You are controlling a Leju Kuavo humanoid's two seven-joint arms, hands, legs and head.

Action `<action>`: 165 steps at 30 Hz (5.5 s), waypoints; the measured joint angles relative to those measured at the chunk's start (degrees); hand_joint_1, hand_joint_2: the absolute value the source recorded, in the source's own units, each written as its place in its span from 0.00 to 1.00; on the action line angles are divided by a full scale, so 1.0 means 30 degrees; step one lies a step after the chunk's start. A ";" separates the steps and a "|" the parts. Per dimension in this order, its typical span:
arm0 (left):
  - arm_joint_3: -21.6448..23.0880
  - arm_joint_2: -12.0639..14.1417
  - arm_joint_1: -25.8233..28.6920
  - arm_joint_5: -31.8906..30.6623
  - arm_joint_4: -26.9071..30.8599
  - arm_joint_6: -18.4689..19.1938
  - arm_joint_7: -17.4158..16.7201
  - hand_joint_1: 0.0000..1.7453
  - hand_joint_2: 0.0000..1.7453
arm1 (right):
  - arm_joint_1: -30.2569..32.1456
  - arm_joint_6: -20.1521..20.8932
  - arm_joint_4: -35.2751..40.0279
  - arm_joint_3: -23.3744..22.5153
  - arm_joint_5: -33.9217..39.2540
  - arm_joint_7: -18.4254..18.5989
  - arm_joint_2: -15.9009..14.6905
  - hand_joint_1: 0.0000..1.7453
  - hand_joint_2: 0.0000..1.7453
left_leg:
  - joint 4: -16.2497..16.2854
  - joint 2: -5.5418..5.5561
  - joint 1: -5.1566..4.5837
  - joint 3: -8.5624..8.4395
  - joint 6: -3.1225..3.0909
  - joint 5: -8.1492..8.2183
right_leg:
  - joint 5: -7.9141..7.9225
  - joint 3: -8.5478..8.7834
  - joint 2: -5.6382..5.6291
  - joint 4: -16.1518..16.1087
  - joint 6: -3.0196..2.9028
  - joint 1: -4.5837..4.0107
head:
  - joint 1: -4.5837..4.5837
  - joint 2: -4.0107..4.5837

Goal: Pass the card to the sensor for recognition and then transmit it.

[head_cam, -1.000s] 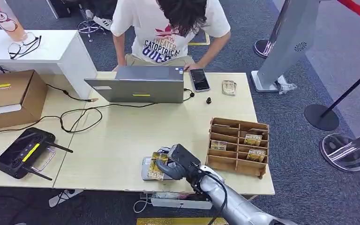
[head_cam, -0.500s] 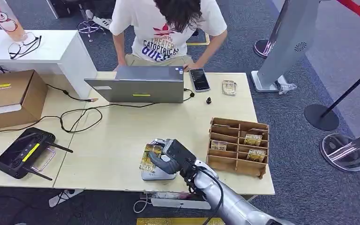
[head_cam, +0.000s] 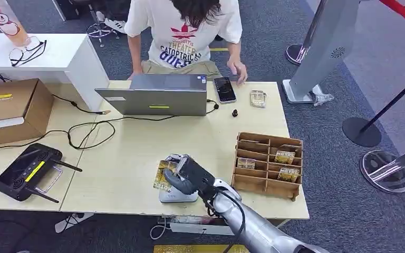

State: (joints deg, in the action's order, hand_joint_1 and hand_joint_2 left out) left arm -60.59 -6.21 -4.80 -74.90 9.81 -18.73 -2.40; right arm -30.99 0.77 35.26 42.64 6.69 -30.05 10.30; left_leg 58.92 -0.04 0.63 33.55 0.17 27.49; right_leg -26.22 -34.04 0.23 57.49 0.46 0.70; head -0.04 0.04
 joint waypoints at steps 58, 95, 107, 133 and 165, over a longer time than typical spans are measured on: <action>0.0546 -0.0459 -0.0605 -0.1369 0.0000 0.0095 -0.0809 0.00 0.00 | 0.0778 -0.7871 -0.3921 0.0007 -0.3485 -0.0954 0.0553 1.00 1.00 | 0.0000 -0.0003 -0.0001 -0.0003 0.0000 0.0001 | 0.0000 -0.0006 -0.0005 -0.0001 0.0000 0.0000 | 0.0000 0.0000; 0.0656 -0.0459 -0.0633 -0.1144 0.0000 0.0146 -0.0918 0.00 0.00 | 0.0661 -0.8199 -0.5254 -0.0080 -0.4228 0.0073 0.0554 1.00 1.00 | 0.0000 -0.0003 0.0000 -0.0004 0.0000 0.0000 | 0.0000 -0.0003 -0.0005 0.0000 0.0000 0.0000 | 0.0000 0.0000; 0.0656 -0.0459 -0.0631 -0.1136 0.0000 0.0153 -0.0918 0.00 0.00 | 0.0654 -0.8637 -0.5436 -0.0080 -0.4651 0.0365 0.0554 1.00 1.00 | 0.0000 -0.0002 0.0000 -0.0005 0.0000 0.0000 | 0.0000 -0.0002 -0.0004 0.0000 0.0000 0.0000 | 0.0000 0.0000; 0.0656 -0.0459 -0.0598 -0.0961 0.0000 0.0146 -0.0998 0.00 0.00 | 0.0462 -1.1418 -0.5494 0.0743 -0.6238 0.0998 0.0605 1.00 1.00 | 0.0000 -0.0003 0.0000 -0.0007 0.0001 0.0000 | 0.0000 0.0000 -0.0006 0.0000 0.0000 -0.0001 | 0.0000 0.0000; 0.0656 -0.0459 -0.0495 -0.0685 0.0000 0.0299 -0.0969 0.00 0.00 | 0.0924 -1.1507 0.6835 -0.3038 -0.2845 -0.1734 -0.0991 1.00 1.00 | 0.0001 -0.0005 -0.0001 -0.0010 0.0001 -0.0001 | 0.0002 -0.0006 -0.0009 0.0000 -0.0001 0.0000 | 0.0000 0.0000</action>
State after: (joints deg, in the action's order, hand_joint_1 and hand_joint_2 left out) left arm -58.62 -7.58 -6.29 -76.96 9.81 -17.83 -5.31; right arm -28.22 -33.75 55.76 33.53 -1.84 -35.26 7.32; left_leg 58.92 -0.05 0.63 33.52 0.17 27.48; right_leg -26.22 -34.05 0.20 57.49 0.45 0.70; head -0.04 0.04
